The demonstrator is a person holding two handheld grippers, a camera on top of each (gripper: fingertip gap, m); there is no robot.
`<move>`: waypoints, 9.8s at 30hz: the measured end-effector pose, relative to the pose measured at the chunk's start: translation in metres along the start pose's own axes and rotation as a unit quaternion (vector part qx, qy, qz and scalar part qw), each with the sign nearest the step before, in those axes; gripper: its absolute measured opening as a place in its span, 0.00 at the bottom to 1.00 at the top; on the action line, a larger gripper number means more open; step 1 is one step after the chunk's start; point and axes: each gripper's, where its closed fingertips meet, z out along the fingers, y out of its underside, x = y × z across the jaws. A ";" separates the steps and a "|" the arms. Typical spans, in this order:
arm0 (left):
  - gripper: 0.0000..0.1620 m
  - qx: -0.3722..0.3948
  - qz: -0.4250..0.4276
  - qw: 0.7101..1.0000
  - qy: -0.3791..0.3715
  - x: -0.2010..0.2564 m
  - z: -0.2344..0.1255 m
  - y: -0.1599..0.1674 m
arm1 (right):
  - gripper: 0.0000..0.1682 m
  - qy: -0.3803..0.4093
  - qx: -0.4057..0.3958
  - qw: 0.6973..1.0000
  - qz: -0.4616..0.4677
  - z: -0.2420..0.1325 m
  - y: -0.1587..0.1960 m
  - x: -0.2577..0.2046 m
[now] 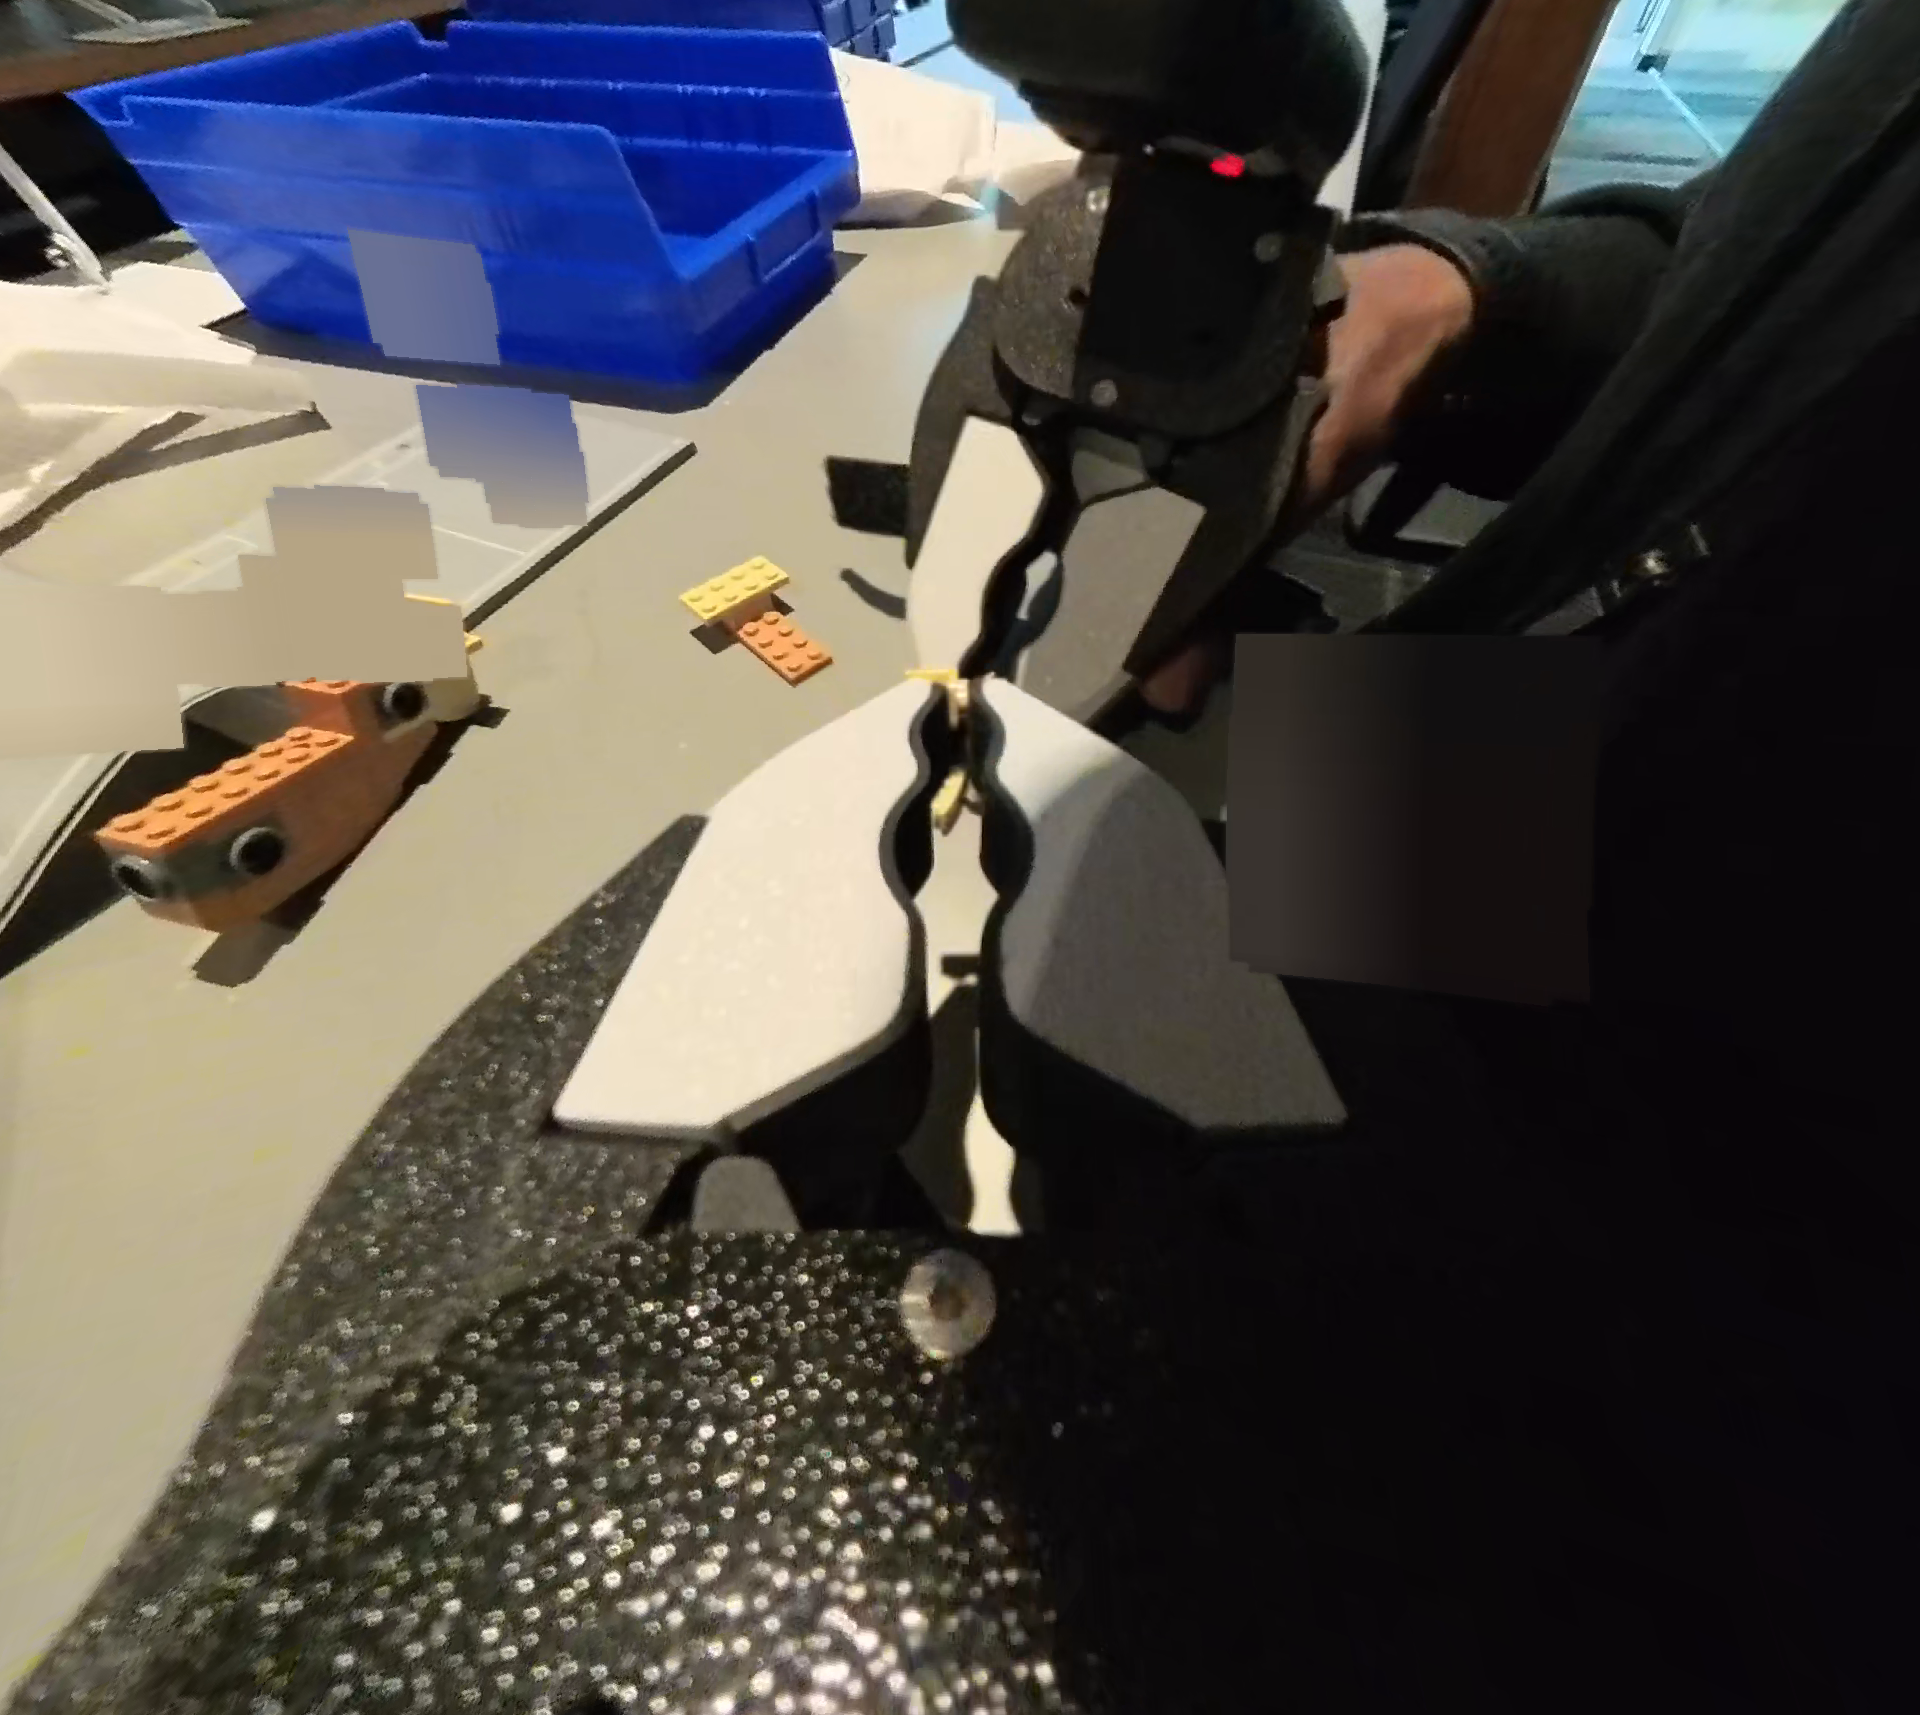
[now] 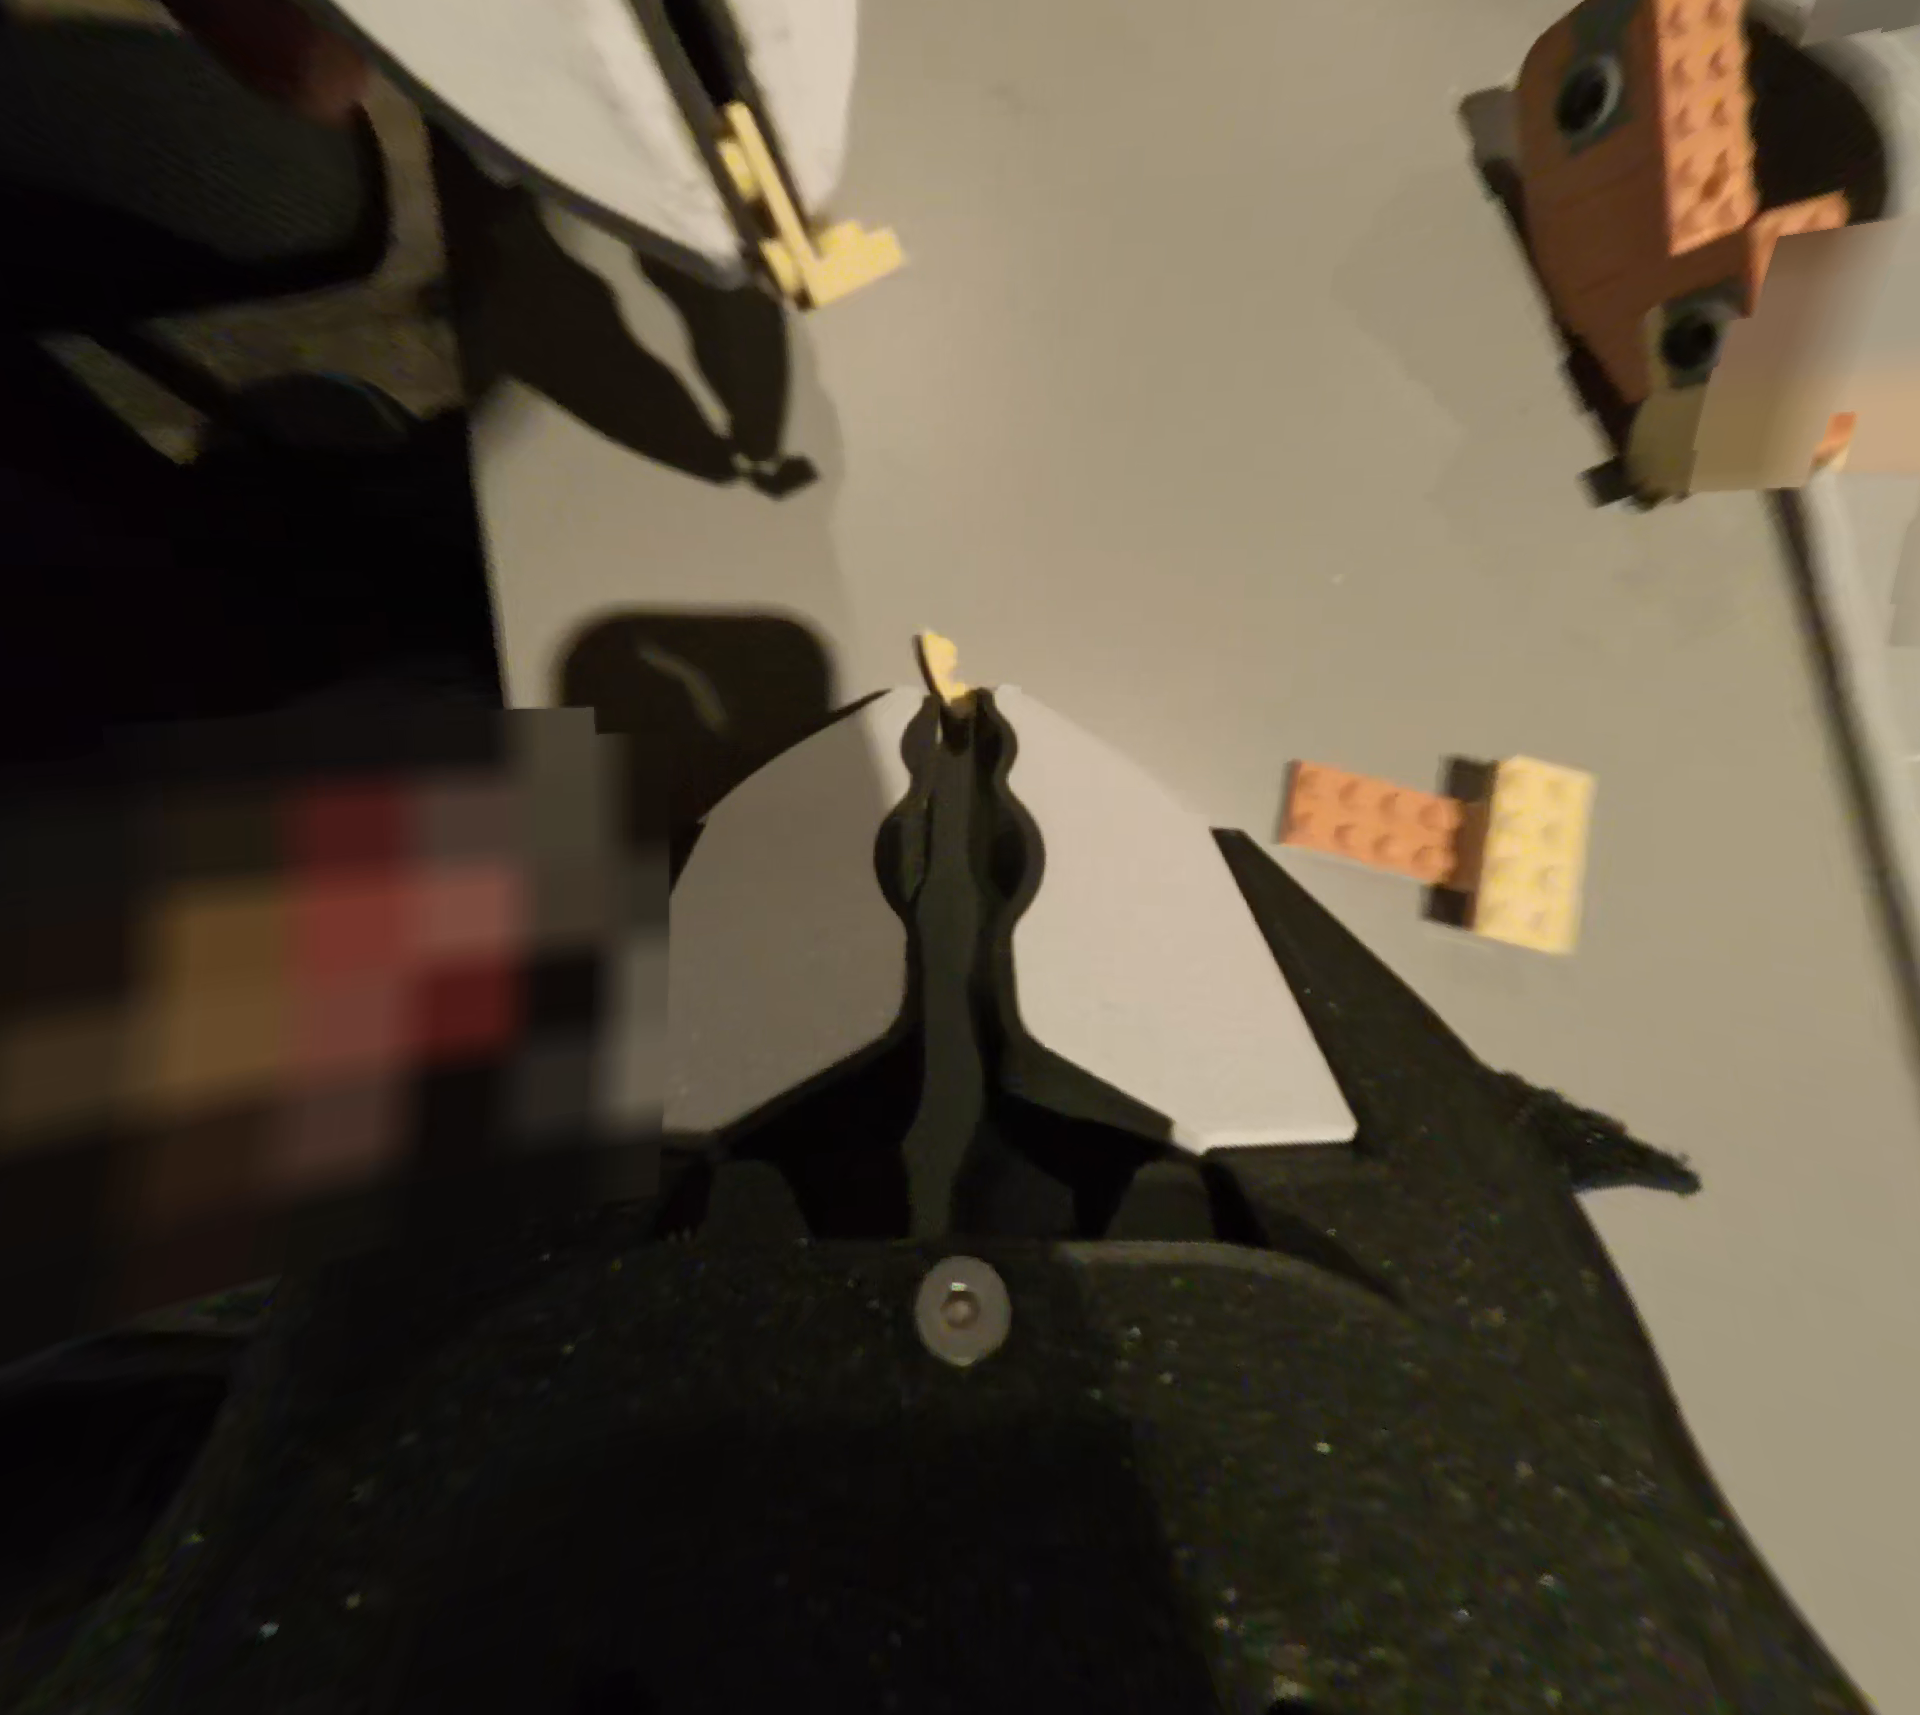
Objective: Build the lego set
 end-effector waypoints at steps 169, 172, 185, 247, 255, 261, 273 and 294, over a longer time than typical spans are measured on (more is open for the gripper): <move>0.01 0.058 0.576 0.814 -0.049 0.030 0.028 -0.032 | 0.07 -0.224 0.338 0.897 0.177 -0.091 -0.053 -0.020; 0.01 0.058 0.575 0.815 -0.046 0.031 0.028 -0.032 | 0.07 -0.225 0.337 0.897 0.179 -0.091 -0.052 -0.020; 0.01 0.047 0.567 0.822 -0.030 0.032 0.031 -0.026 | 0.07 -0.225 0.332 0.893 0.204 -0.088 -0.046 -0.022; 0.02 -0.001 0.544 0.839 -0.008 0.023 0.060 -0.021 | 0.10 -0.161 0.306 0.900 0.265 -0.090 -0.023 -0.003; 0.02 -0.063 0.508 0.859 0.004 0.018 0.107 -0.016 | 0.09 -0.120 0.300 0.906 0.275 -0.113 0.014 0.035; 0.02 -0.216 0.345 0.912 0.049 -0.001 0.140 0.016 | 0.10 -0.084 0.307 0.908 0.274 -0.143 0.053 0.060; 0.06 -0.332 0.194 0.922 0.052 -0.008 0.166 0.029 | 0.09 -0.147 0.314 0.892 0.288 -0.148 0.058 0.055; 0.21 -0.245 -0.028 0.954 -0.170 -0.070 0.108 0.021 | 0.09 -0.171 0.301 0.887 0.304 -0.142 0.058 0.057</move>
